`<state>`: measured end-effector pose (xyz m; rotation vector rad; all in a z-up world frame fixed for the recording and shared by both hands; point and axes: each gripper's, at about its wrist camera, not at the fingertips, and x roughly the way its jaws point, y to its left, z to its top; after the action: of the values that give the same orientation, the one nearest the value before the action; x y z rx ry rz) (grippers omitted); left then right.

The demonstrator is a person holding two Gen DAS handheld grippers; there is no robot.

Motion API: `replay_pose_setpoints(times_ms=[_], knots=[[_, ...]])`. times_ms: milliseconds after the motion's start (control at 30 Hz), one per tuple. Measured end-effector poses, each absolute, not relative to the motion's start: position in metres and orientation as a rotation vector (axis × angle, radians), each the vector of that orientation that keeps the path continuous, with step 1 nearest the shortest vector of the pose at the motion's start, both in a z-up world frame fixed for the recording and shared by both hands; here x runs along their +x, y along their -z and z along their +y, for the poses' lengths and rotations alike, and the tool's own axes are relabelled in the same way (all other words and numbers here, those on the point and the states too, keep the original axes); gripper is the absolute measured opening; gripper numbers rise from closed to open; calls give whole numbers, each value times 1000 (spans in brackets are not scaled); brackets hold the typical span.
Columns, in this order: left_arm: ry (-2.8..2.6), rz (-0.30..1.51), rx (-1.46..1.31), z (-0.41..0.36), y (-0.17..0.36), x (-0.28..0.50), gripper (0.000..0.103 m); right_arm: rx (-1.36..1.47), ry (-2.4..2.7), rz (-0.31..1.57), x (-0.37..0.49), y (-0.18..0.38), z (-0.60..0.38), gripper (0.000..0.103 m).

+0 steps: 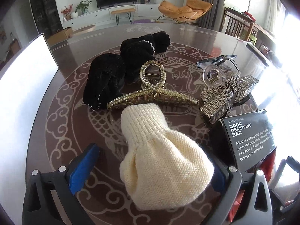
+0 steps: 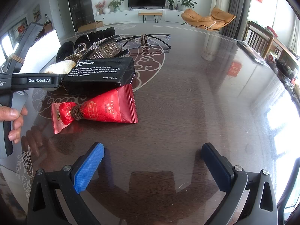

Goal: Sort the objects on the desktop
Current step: 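Lower the left tool around the cream knitted pouch and close on it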

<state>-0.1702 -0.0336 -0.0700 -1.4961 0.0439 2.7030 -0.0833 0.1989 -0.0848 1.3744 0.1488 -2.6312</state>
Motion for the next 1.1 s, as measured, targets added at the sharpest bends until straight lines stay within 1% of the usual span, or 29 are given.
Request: replay_pose_setpoints(times_ms=[833,867,900,933,967,1000,1100], knots=[[-2702,67,-1478,-29,71,-172,103,1374,2630,149,-83,85,199,103],[-2702,77,-1449,-29,70,-168,93,1374,2631,149,-83,85,199,103],[-2698,97,-1416,-27,68,-164,79,1374,2631,150,-83,85,199,103],[-2688,116,-1392,-25,66,-160,71,1374,2631,149,-83,85,199,103],[-2681,136,-1383,-24,64,-155,58,1374,2630,150,-83,85,199,103],[-2681,168,-1379,-22,62,-150,54,1374,2630,150,-83,85,199,103],[-2679,232,-1350,-25,63,-127,52,1374,2630,150,-83,85,199,103]])
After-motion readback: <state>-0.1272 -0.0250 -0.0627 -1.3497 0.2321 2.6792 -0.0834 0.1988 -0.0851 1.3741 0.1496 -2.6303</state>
